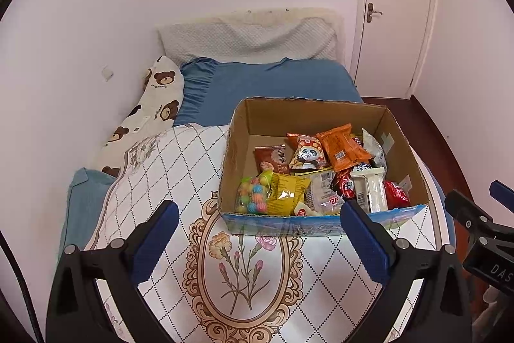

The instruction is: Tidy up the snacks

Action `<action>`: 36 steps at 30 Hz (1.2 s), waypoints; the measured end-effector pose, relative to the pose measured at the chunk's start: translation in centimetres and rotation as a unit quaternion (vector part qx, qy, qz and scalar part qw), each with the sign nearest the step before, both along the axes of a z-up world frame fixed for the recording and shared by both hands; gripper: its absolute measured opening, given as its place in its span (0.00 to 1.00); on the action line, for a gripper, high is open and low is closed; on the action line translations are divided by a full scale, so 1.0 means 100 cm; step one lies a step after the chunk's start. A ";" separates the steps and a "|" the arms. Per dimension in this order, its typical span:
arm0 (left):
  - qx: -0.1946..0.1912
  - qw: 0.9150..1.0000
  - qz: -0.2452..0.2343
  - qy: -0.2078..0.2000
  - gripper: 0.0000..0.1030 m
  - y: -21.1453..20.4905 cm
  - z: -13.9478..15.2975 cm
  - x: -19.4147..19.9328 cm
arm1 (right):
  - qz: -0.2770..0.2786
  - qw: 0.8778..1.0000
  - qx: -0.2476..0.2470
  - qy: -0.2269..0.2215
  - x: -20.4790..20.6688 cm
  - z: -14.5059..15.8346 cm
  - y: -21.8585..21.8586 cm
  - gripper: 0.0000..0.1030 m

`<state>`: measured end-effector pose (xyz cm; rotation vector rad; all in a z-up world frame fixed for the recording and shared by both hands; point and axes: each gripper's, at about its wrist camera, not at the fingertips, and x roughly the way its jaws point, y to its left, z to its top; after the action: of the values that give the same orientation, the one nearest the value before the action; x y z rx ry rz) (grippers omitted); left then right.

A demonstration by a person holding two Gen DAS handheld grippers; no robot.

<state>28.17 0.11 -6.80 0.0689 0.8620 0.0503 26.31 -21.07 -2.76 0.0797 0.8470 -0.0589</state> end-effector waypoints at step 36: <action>-0.001 1.000 0.005 0.007 1.00 -0.001 -0.005 -0.002 | 0.004 1.000 0.006 0.004 -0.001 0.000 0.001 0.99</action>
<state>27.99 0.01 -7.27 0.0632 0.8766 0.0579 26.24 -21.01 -2.79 0.0870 0.8560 -0.0465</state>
